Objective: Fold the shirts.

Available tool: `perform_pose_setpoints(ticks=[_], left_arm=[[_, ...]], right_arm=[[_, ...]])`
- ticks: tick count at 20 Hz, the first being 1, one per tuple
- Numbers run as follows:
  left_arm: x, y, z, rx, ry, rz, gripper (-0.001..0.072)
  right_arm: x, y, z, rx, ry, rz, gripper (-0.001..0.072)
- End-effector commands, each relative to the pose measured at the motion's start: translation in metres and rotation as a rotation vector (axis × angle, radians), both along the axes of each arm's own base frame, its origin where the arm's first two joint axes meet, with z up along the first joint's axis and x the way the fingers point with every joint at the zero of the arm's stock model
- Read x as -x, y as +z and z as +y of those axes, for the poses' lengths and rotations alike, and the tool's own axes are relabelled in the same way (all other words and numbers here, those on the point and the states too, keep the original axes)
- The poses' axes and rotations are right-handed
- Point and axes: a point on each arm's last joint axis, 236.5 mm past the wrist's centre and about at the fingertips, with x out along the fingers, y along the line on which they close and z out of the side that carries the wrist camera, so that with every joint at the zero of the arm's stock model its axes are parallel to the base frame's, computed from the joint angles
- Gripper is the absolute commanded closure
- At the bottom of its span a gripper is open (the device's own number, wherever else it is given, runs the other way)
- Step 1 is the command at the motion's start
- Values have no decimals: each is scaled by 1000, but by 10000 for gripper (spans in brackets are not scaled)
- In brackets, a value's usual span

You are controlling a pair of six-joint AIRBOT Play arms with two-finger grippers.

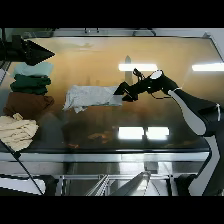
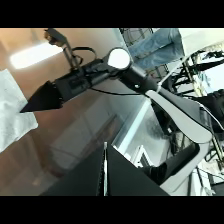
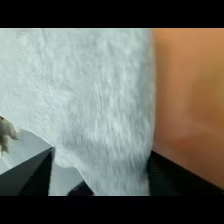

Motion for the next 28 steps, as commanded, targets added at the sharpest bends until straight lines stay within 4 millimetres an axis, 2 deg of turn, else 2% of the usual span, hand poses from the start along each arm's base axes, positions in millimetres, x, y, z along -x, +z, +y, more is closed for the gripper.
perform_pose_setpoints(ticks=[1, 2, 3, 4, 5, 6, 8, 9, 10, 11, 12, 14, 16, 18, 20, 21, 23, 24, 26, 28], left_arm=[[5, 2, -1, 9, -20, 1, 686], [5, 2, -1, 10, -20, 1, 685], [4, 2, -1, 10, -19, 1, 685], [4, 2, -1, 10, -17, 0, 686], [4, 2, -1, 10, -16, 1, 685], [4, 2, -1, 10, -18, 1, 686], [7, 2, -2, 9, -29, 4, 685], [9, 2, -2, 9, -37, 7, 685], [10, 2, -2, 9, -41, 8, 686], [12, 2, -2, 9, -50, 11, 685], [16, 1, -3, 8, -65, 16, 686], [21, 1, -3, 7, -87, 23, 686], [23, 1, -4, 7, -93, 24, 686], [23, 1, -4, 7, -94, 25, 686], [23, 1, -4, 7, -94, 25, 686], [23, 1, -5, 7, -97, 25, 686], [24, 1, -10, 7, -107, 33, 687], [26, 0, -14, 7, -115, 36, 687], [29, 0, -25, 7, -143, 36, 687], [34, 0, -40, 6, -179, 36, 687]], right_arm=[[-2, -3, 29, -91, -19, -14, 141], [-2, 1, 34, -109, -25, -11, 150], [-1, 4, 38, -122, -22, -13, 278], [-1, 9, 42, -147, -20, -22, 497], [-4, 17, 46, -183, -31, -29, 655], [-8, 30, 51, -228, -38, -56, 693], [-18, 60, 48, -263, -49, -129, 695], [-28, 77, 38, -263, -72, -169, 696], [-39, 91, 19, -247, -100, -196, 696], [-51, 100, -10, -208, -145, -201, 697], [-63, 107, -52, -138, -205, -206, 697], [-81, 116, -152, 35, -353, -206, 697], [-77, 124, -261, 221, -499, -192, 697], [-46, 123, -367, 426, -628, -125, 698], [10, 114, -460, 621, -723, 9, 697], [41, 110, -497, 683, -769, 71, 697], [96, 101, -552, 732, -888, 159, 697], [121, 96, -573, 740, -946, 189, 697], [179, 82, -604, 755, -1051, 260, 698], [237, 65, -622, 759, -1144, 334, 697]])
